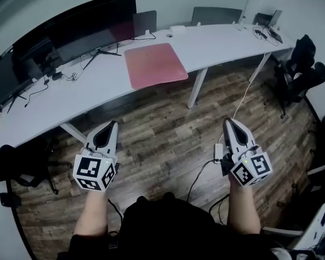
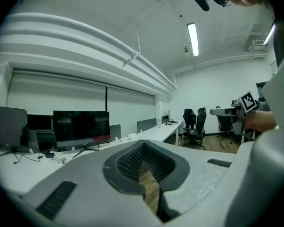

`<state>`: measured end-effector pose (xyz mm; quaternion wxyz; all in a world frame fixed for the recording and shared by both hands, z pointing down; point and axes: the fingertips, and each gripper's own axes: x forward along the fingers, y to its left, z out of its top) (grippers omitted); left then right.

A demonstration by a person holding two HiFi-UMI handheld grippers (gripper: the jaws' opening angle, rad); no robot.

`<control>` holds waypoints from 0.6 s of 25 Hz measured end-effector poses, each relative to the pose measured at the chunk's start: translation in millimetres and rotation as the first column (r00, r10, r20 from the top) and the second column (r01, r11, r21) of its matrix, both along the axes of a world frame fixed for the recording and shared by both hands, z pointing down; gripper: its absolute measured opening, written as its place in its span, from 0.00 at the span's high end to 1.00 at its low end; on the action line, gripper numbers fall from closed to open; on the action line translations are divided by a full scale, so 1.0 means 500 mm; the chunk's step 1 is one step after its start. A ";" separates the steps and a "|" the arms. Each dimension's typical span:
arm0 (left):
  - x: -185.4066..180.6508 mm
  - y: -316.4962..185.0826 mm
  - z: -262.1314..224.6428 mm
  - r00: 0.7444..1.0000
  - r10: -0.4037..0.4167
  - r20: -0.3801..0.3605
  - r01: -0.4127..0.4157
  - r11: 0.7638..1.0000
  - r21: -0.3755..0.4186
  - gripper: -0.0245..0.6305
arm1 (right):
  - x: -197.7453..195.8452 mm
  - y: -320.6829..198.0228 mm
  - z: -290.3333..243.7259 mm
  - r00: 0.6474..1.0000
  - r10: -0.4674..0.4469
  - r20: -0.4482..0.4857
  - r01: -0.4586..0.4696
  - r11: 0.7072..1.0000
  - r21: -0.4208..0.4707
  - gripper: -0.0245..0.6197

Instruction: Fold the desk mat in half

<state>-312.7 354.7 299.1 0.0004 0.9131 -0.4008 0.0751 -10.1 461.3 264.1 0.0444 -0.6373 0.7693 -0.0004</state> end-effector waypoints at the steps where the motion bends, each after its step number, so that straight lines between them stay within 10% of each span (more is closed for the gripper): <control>1: 0.011 0.004 0.002 1.000 -0.003 0.006 0.003 1.000 0.002 0.97 | 0.012 0.007 0.001 1.000 -0.002 0.002 0.002 1.000 0.004 0.97; 15: 0.134 -0.018 0.019 0.999 0.028 0.026 -0.028 1.000 -0.011 0.97 | 0.127 0.011 0.048 0.999 0.012 0.043 -0.011 1.000 -0.030 0.97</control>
